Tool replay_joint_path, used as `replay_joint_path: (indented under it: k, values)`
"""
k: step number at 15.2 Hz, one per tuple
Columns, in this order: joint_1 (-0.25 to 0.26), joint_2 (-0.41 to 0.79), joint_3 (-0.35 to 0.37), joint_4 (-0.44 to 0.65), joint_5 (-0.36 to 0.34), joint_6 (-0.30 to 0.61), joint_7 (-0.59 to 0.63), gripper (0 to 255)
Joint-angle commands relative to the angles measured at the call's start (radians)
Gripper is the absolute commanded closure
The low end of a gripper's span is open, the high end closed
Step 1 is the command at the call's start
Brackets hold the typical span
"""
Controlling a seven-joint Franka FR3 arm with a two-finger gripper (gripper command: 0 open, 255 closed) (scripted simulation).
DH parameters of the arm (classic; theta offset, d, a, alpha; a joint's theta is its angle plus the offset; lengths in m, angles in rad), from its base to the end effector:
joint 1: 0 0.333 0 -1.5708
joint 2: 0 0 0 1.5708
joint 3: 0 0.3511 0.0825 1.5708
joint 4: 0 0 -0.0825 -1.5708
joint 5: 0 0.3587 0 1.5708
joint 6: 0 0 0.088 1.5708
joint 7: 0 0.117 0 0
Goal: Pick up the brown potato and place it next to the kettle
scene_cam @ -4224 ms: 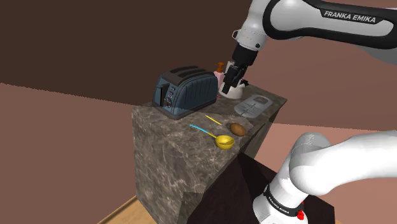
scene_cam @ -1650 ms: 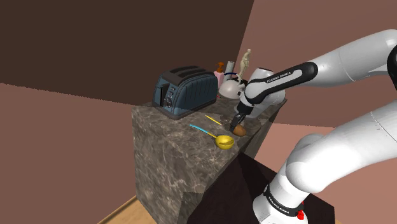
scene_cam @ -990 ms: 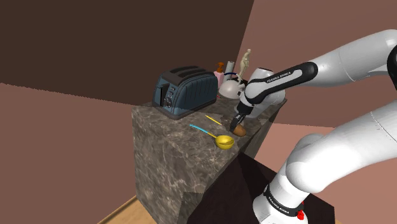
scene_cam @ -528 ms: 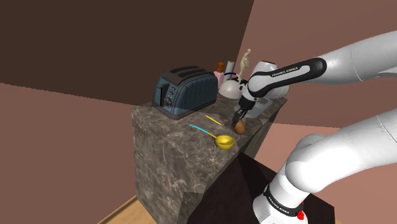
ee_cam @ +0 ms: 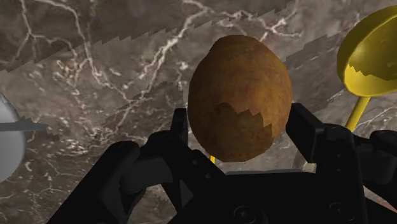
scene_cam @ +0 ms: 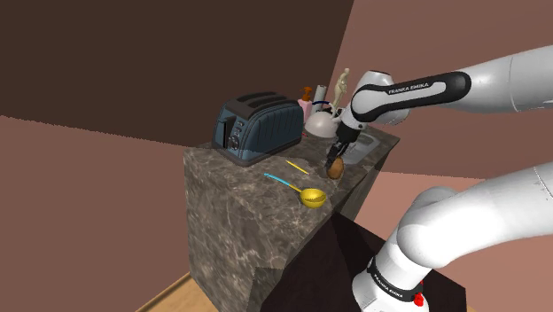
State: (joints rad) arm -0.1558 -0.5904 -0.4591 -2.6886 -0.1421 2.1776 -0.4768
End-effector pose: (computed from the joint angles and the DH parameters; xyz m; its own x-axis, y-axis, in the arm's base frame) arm 0.2633 -0.1969 0.4313 0.9951 0.0017 0.0986 0.0111 -0.9955 -0.0944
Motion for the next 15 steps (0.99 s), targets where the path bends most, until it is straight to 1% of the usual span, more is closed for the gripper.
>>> replay_joint_path:
  k: [1,15]
  values:
    - [-0.002,-0.019,0.010,0.014,0.000,-0.033,0.007,255]
    - [0.000,-0.082,0.057,0.162,0.018,-0.242,0.030,255]
